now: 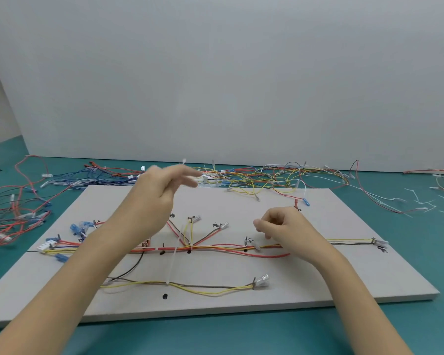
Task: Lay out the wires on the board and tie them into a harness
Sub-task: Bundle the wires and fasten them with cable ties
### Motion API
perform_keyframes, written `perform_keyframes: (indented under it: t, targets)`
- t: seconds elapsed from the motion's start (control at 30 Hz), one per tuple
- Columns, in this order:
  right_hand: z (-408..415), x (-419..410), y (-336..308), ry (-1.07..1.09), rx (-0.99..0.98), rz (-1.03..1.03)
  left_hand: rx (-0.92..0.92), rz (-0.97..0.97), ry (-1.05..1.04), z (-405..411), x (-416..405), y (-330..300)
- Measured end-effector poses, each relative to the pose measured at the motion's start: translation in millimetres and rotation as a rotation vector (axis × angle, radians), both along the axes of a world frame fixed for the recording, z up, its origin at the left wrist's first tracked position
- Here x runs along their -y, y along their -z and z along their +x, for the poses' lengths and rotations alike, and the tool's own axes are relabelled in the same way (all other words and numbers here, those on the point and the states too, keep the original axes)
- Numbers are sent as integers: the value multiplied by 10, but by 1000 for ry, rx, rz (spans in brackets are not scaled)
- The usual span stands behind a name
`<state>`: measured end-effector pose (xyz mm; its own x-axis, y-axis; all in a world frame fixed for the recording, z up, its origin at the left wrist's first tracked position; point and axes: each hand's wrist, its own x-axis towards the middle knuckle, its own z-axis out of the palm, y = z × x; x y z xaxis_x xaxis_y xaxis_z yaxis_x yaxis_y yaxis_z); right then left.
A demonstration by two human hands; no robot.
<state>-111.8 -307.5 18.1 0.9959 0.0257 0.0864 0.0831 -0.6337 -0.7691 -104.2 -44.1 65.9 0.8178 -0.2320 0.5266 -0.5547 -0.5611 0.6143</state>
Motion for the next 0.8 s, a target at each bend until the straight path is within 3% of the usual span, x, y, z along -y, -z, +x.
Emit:
perform_keyframes:
  t: [0.13,0.27,0.37,0.6,0.8]
  targets:
    - [-63,-57,-106,-69,65,232,-105,-176,274,-111,279,-124]
    - [-160,-138,-172,-302,-58,503,-357,-428,481,-99,607,-93]
    - [-208,-187,-172,-362,-92,579,-432,-566,439,-67,758,18]
    - [-224,-262,-172,-267,-65,643,-607,-789,371,-33,745,201]
    - [-191,-236,-192,-79,134,663,-664,-734,287,-43,684,264]
